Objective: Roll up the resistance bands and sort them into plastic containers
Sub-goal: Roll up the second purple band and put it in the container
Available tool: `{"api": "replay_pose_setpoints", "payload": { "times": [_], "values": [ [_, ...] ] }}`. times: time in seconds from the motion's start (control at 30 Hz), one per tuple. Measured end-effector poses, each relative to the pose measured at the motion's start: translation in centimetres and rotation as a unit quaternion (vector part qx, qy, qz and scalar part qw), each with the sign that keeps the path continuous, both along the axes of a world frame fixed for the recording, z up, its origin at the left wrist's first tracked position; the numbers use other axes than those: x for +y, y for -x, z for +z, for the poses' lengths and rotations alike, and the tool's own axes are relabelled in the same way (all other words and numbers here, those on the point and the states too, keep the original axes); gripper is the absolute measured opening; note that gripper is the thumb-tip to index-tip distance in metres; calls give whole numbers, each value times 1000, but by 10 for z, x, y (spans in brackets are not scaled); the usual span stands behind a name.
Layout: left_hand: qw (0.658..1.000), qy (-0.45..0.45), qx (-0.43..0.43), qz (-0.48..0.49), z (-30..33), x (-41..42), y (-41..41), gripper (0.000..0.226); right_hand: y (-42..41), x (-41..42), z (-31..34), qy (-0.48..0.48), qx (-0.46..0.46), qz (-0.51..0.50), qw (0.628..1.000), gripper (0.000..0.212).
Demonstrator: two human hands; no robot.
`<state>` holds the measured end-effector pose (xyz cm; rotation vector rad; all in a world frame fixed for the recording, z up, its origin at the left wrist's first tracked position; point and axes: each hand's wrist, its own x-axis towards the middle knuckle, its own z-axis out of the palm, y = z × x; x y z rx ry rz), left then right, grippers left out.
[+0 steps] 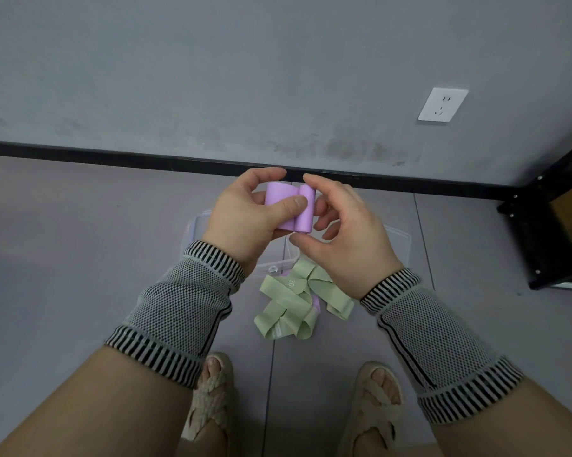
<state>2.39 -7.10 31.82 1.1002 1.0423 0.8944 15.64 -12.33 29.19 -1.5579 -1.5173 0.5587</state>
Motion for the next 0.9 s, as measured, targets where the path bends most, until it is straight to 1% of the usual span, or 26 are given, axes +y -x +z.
{"api": "replay_pose_setpoints", "payload": {
  "times": [0.13, 0.27, 0.43, 0.57, 0.63, 0.73, 0.8, 0.9],
  "values": [
    [1000, 3, 10, -1, -2, 1, 0, 37, -1, 0, 1, -13, -35, 5, 999, 68],
    [1000, 4, 13, 3, -2, 1, 1, 38, 0, -1, 1, -30, -40, 19, 999, 68],
    [1000, 8, 12, -14, 0, 0, -1, 39, 0, -1, -1, -67, -36, -7, 997, 56],
    [999, 0, 23, -25, 0, -1, 0, 36, -1, -2, -2, -79, -60, -6, 995, 54],
    [1000, -2, 25, -18, 1, -1, 0, 35, 1, -1, -3, -74, -56, -1, 996, 57],
    [1000, 18, 3, 26, 2, 1, -1, 32, 4, -1, -5, -72, -41, -15, 996, 60],
    [998, 33, -10, 55, 2, 3, 0, 30, 4, -1, -5, -93, -54, -30, 994, 48],
    [997, 43, -26, 59, 2, 4, 2, 31, 6, -2, -6, -137, -84, -20, 987, 30]
  ]
}}
